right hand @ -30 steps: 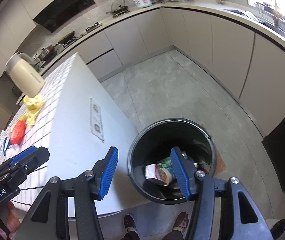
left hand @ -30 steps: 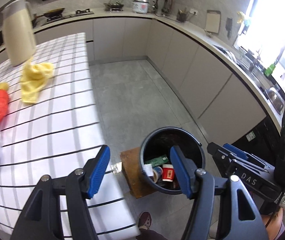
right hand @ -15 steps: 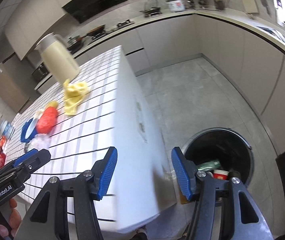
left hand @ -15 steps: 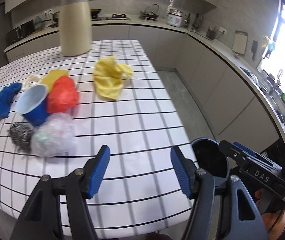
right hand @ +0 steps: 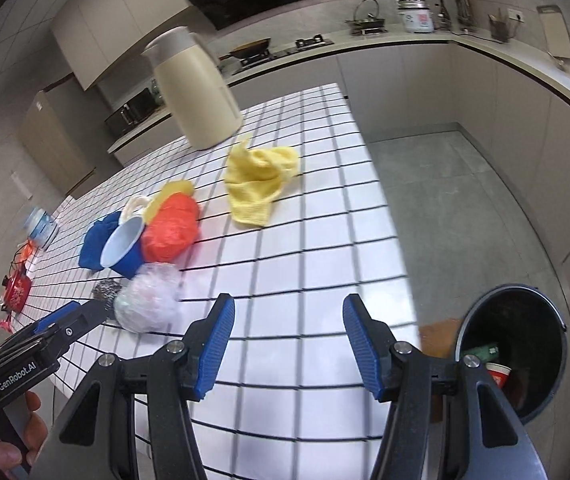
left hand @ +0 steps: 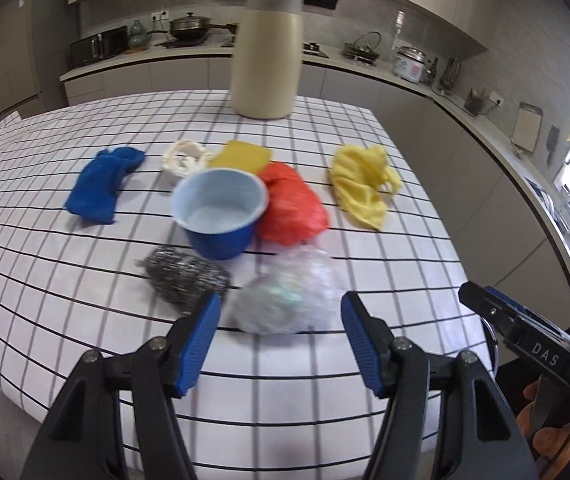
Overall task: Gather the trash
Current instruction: 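Move both tools back from the bin toward the remaining table items, then grasp the blue cloth with the left tool while the right tool grasps the blue bowl rim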
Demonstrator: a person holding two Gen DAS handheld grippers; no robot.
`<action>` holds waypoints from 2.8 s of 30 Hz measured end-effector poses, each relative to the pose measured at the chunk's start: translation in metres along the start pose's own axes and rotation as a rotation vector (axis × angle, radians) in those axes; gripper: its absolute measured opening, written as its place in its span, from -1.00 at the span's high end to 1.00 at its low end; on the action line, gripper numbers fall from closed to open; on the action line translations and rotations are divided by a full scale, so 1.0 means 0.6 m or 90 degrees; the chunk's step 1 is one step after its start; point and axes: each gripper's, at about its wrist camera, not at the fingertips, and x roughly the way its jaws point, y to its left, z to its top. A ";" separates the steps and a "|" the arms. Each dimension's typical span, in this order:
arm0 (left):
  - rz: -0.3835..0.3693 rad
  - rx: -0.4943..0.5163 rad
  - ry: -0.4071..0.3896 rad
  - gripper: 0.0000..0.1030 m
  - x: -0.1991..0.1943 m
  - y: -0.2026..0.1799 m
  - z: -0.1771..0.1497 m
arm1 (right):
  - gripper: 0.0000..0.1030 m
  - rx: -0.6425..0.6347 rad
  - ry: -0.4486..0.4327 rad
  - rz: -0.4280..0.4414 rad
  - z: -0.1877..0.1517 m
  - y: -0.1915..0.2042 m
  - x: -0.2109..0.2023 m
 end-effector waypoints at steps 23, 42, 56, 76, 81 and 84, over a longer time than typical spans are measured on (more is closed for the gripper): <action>0.035 -0.044 -0.020 -0.25 0.008 0.221 0.053 | -0.14 -0.083 0.007 0.049 0.027 0.257 0.112; 0.074 -0.083 -0.021 -0.25 0.013 0.263 0.052 | 0.07 -0.101 0.035 0.088 0.035 0.292 0.162; 0.043 -0.027 -0.008 -0.25 0.098 0.330 0.131 | 0.18 -0.046 0.007 -0.009 0.078 0.312 0.233; 0.020 -0.021 0.051 -0.25 0.202 0.352 0.161 | 0.85 -0.054 0.024 -0.036 0.081 0.328 0.275; 0.015 -0.018 0.050 0.23 0.208 0.354 0.156 | 0.85 -0.048 0.019 -0.030 0.086 0.329 0.275; 0.012 -0.014 0.047 0.52 0.202 0.352 0.148 | 0.85 -0.041 0.021 -0.026 0.087 0.328 0.277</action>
